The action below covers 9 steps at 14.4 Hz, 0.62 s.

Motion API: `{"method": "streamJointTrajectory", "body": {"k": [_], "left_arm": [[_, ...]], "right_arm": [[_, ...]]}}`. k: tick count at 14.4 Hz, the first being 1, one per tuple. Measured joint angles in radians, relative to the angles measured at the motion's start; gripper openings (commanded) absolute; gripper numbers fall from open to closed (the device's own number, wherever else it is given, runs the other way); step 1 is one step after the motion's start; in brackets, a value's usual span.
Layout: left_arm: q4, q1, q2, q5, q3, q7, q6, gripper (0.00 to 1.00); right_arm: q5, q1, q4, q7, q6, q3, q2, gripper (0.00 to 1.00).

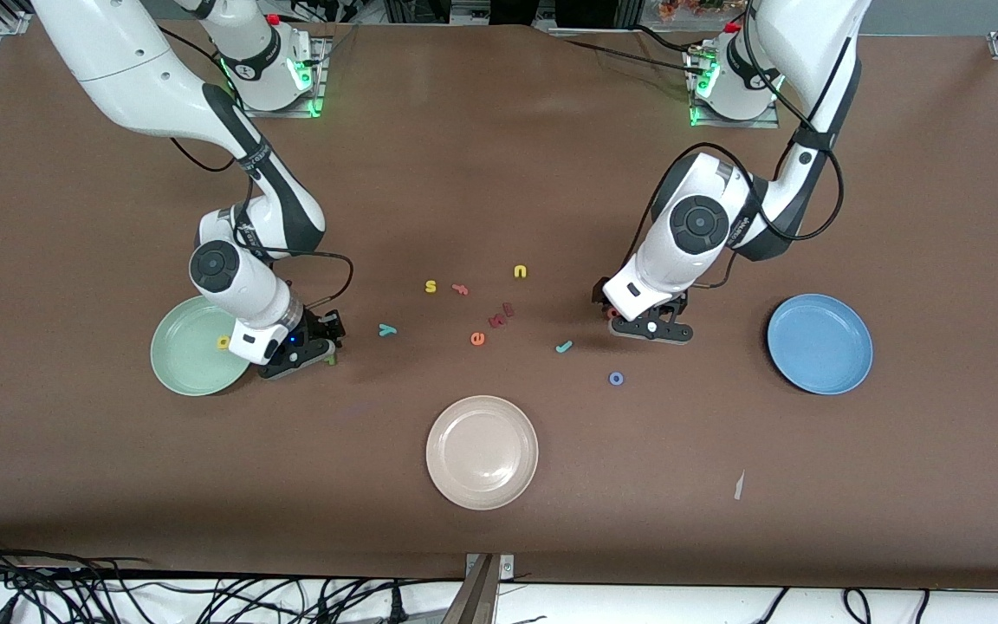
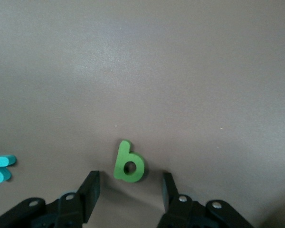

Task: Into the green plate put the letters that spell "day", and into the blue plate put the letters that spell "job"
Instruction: 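Move the right gripper to the green b letter and grasp it, then carry the green b into the green plate and open the right gripper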

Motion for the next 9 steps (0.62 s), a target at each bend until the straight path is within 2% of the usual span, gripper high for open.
{"method": "streamJointTrajectory", "body": {"k": [6,9], "left_arm": [[0.000,0.000,0.000,0.000,0.000,0.000,-0.001,1.00],[0.000,0.000,0.000,0.000,0.000,0.000,-0.001,1.00]], "right_arm": [[0.000,0.006,0.002,0.000,0.003,-0.010,0.000,0.40],[0.000,0.009,0.003,0.000,0.003,-0.013,0.000,0.40]]}}
